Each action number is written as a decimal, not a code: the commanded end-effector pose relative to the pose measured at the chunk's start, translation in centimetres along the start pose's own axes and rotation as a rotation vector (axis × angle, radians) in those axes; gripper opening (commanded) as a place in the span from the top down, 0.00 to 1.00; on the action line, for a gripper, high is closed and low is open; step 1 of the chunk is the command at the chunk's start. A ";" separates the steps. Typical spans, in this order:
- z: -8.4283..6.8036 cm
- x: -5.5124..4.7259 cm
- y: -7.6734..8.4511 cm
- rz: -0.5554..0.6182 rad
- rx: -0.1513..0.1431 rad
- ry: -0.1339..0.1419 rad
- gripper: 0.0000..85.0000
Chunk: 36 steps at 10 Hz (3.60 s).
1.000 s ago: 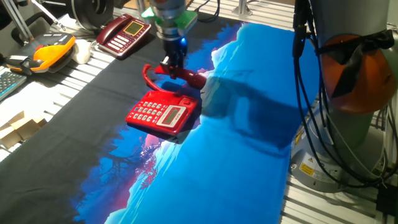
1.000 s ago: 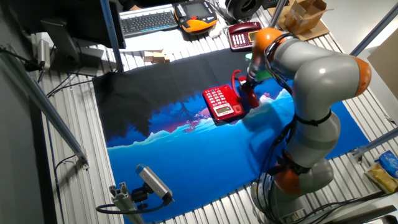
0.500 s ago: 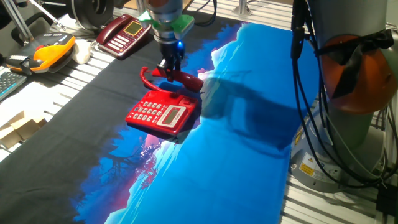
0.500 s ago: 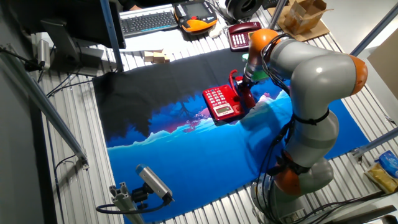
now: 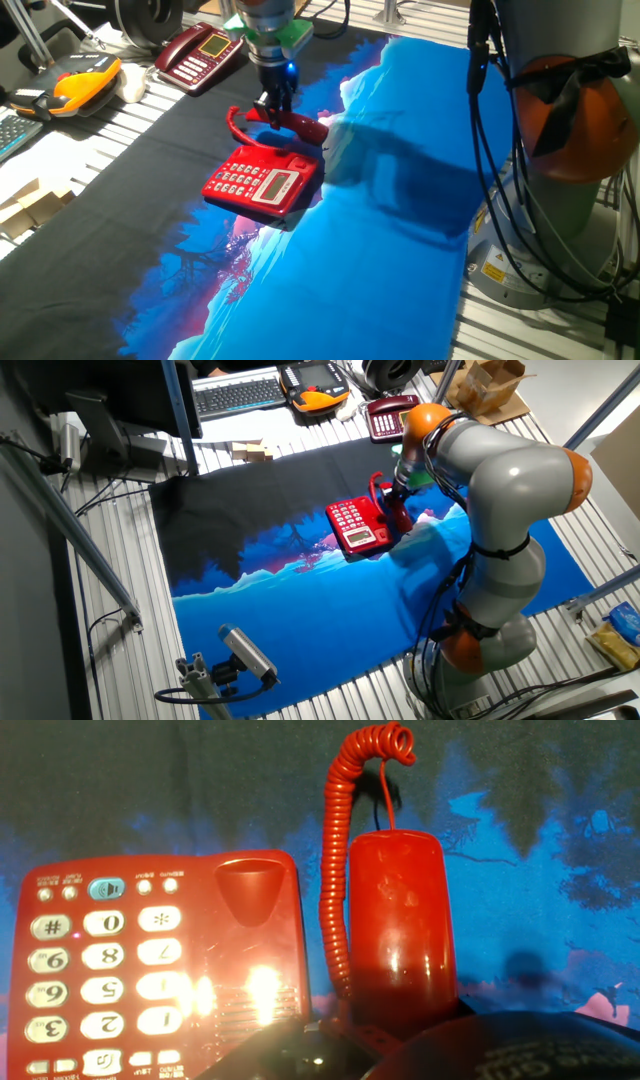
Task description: Place the handset of the telephone on the corresponding phone cradle
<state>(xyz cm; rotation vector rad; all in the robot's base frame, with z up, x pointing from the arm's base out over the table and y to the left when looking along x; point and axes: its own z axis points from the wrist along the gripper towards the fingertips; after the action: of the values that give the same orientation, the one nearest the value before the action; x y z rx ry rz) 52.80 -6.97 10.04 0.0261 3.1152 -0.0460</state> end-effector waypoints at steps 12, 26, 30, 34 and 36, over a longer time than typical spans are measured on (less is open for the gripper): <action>-0.9 -0.8 2.2 0.071 0.005 0.034 1.00; 1.3 0.0 7.2 0.001 0.047 0.007 1.00; 1.8 0.3 7.5 0.007 0.049 0.004 1.00; 2.0 0.0 7.7 0.035 0.062 0.012 0.80; 2.0 0.0 7.9 0.061 0.065 0.013 0.80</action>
<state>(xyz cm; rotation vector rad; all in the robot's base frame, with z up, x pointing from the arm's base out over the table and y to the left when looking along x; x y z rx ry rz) 52.99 0.86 7.85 0.1248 3.1239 -0.1471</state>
